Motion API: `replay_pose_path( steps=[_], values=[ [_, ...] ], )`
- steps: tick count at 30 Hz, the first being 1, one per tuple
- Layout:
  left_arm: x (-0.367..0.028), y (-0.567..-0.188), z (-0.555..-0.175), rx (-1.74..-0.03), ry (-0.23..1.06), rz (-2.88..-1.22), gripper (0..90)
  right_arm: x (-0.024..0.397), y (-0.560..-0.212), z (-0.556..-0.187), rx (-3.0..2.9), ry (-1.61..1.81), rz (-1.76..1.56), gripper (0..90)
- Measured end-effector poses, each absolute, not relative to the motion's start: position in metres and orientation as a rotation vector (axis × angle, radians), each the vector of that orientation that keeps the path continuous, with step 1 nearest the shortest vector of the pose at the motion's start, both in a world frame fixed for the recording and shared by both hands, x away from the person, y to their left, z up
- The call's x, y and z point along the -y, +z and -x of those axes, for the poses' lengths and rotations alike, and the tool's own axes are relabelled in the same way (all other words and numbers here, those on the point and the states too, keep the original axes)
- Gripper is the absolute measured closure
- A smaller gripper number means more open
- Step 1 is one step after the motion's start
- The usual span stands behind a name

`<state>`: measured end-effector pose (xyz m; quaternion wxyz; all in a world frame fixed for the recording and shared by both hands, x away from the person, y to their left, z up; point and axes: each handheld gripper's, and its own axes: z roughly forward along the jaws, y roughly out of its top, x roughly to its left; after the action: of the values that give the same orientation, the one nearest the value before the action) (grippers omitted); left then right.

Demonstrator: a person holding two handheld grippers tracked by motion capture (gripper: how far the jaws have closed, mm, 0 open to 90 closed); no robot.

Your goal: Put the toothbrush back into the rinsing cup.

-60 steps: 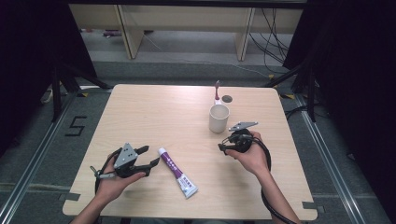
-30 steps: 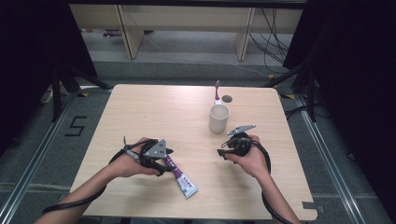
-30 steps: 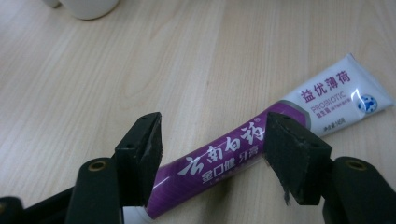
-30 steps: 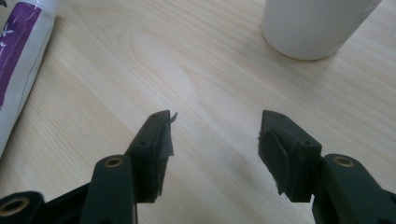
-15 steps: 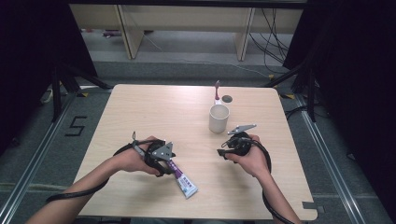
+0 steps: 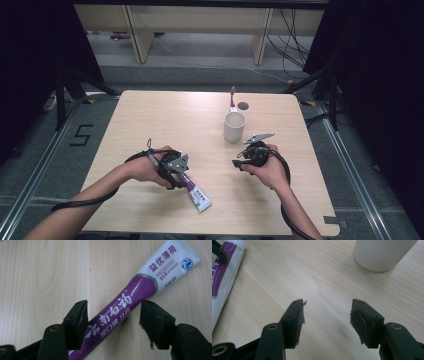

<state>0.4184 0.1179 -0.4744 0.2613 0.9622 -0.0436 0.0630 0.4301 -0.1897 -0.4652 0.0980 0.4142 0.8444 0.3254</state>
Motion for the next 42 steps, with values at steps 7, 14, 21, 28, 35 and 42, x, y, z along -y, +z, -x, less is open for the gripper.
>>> replay_pose_path(
  steps=[7, 14, 21, 28, 35, 42],
  values=[
    [-0.115, -0.476, -0.418, 0.154, 0.161, -2.623, 40.0, 0.19, -0.466, -0.43, -2.511, 0.963, -1.222, 44.6],
    [-0.114, -0.476, -0.419, 0.188, 0.15, -2.656, 40.6, 0.19, -0.467, -0.431, -2.515, 0.969, -1.197, 44.6],
    [-0.113, -0.477, -0.418, 0.194, 0.139, -2.695, 42.0, 0.19, -0.467, -0.431, -2.517, 0.97, -1.199, 44.5],
    [-0.111, -0.477, -0.42, 0.192, 0.109, -2.738, 43.4, 0.189, -0.466, -0.429, -2.518, 0.965, -1.256, 44.5],
    [-0.107, -0.479, -0.42, 0.183, 0.09, -2.765, 44.7, 0.19, -0.465, -0.429, -2.514, 0.953, -1.273, 44.5],
    [-0.103, -0.478, -0.422, 0.189, 0.048, -2.816, 47.8, 0.191, -0.466, -0.43, -2.507, 0.972, -1.242, 44.5]
  ],
)
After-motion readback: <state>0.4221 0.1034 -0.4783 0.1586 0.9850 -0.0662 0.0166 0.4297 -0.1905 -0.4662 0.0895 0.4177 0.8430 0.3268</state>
